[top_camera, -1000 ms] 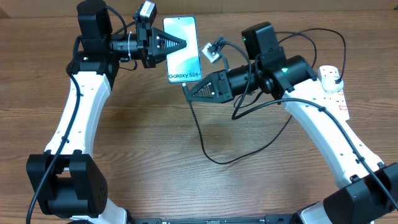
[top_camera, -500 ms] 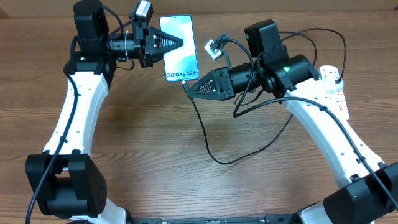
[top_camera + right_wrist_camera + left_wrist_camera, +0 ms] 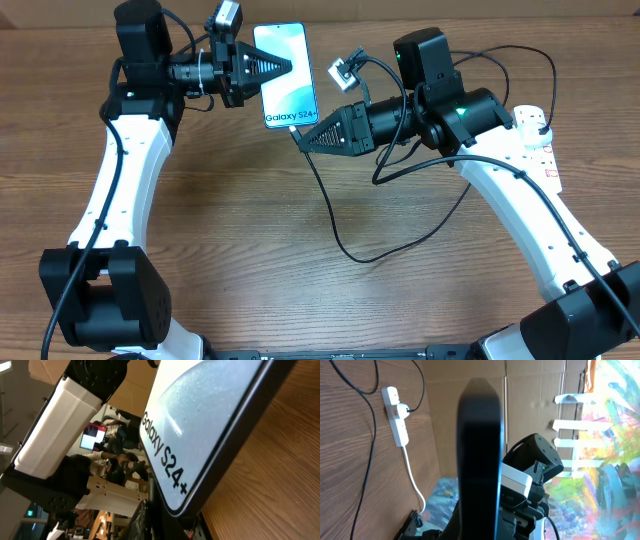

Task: Plug charger to phone and switch on socket

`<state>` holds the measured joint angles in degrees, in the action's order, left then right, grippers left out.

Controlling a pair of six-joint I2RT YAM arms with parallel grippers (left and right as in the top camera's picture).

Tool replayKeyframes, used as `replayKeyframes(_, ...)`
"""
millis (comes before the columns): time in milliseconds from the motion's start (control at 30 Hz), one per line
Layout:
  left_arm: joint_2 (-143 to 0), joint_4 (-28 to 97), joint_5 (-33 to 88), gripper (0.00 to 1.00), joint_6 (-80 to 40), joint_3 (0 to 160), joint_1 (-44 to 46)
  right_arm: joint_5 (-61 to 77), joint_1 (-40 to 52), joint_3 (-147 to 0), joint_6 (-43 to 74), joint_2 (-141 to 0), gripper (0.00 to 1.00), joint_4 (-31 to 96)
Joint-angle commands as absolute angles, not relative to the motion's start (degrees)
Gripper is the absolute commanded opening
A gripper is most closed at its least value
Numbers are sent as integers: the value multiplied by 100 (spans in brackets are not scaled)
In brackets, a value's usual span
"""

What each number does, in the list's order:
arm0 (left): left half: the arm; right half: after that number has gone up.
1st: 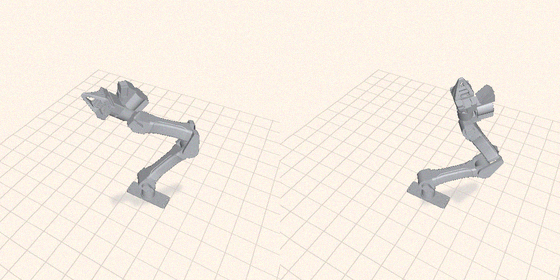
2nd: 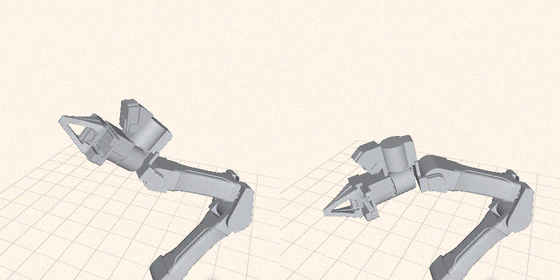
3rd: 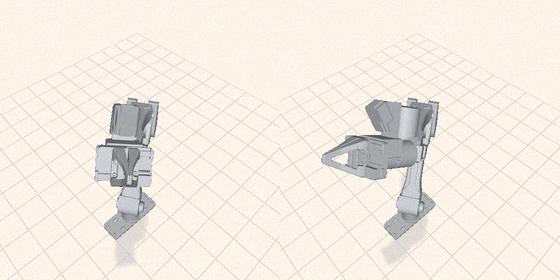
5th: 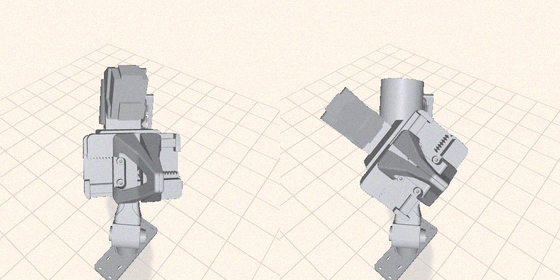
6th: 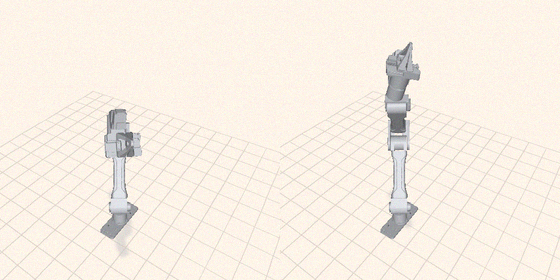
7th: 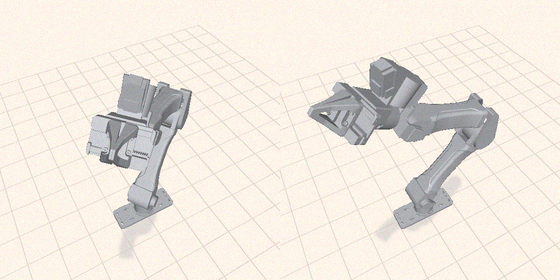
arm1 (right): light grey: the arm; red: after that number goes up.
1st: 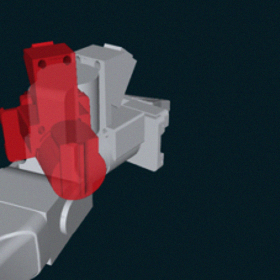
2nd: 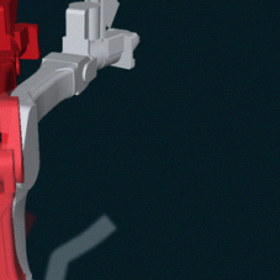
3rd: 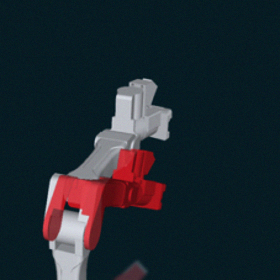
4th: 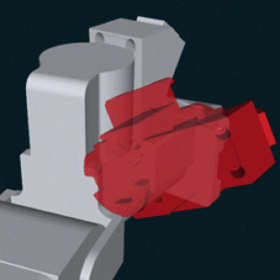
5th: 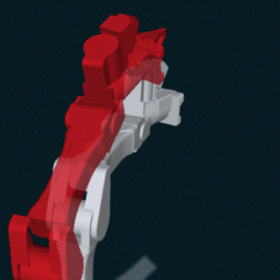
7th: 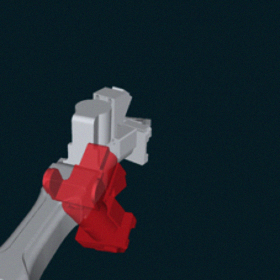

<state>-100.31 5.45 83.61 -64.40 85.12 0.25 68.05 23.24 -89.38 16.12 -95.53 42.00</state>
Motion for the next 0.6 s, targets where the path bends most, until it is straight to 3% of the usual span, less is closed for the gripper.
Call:
replayKeyframes(0, -9918, 508, 8652, 4, -6386, 8643, 89, 6453, 2274, -8958, 1857, -9450, 4, 3999)
replayKeyframes(267, -9918, 508, 8589, 4, -6388, 8643, 89, 6217, 2349, -8958, 2451, -9450, 4, 3459)
replayKeyframes(567, -9918, 532, 8510, 4, -6390, 8643, 89, 4932, 2956, -8958, 2714, -9450, 4, 3312)
